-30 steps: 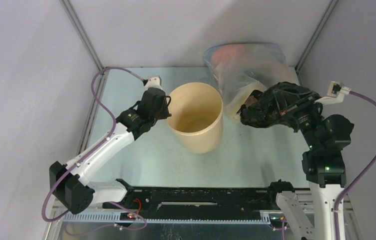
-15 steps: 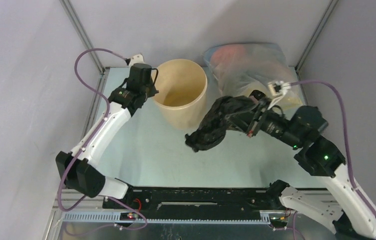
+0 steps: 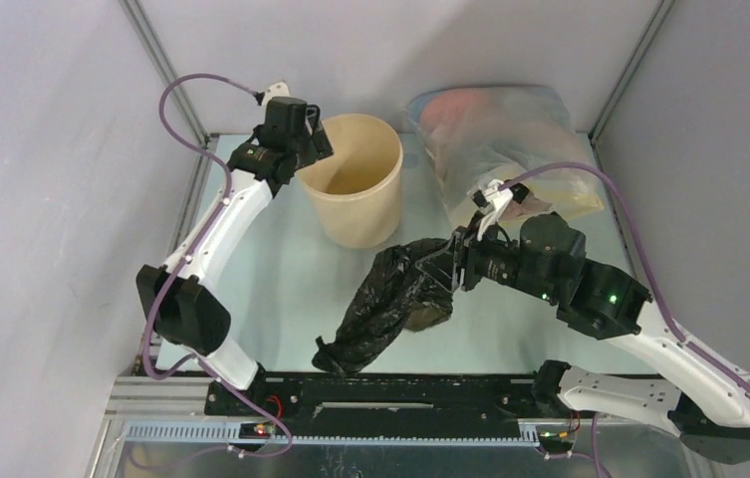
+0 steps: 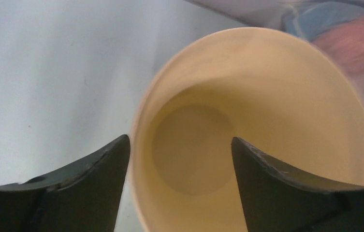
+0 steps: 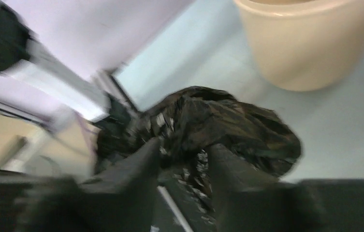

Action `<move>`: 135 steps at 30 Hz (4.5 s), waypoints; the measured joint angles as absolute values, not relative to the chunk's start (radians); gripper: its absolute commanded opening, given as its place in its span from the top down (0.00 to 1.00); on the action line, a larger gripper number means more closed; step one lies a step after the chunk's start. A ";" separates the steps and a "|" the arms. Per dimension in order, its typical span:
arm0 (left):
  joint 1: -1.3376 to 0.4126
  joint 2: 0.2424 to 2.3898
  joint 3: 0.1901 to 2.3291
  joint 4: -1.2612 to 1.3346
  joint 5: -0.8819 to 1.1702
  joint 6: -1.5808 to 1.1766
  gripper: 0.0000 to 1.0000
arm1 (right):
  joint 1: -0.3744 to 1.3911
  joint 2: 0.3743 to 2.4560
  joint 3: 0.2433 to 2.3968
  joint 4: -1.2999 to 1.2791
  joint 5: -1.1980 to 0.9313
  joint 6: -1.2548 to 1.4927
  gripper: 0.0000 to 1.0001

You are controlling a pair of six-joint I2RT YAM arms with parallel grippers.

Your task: Put the trash bags into the trash bin

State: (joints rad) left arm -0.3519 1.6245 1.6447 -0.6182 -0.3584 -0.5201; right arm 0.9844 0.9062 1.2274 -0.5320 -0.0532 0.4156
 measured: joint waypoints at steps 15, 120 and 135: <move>-0.376 1.303 1.506 -0.664 -0.213 -0.522 0.00 | 0.934 0.804 0.952 -0.703 0.192 0.463 0.11; -0.870 0.700 0.430 -0.220 0.002 -0.527 0.15 | 1.059 0.784 0.643 -0.619 0.168 0.651 1.00; -1.084 0.807 0.598 -0.181 -0.135 -0.388 0.07 | 0.874 0.867 0.865 -0.620 0.022 0.524 1.00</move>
State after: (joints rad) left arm -1.0836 0.8066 0.5976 -0.1806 -0.1349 -0.3878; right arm 0.8738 0.8665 0.8654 -0.6201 0.0219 0.5243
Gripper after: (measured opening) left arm 0.908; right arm 0.007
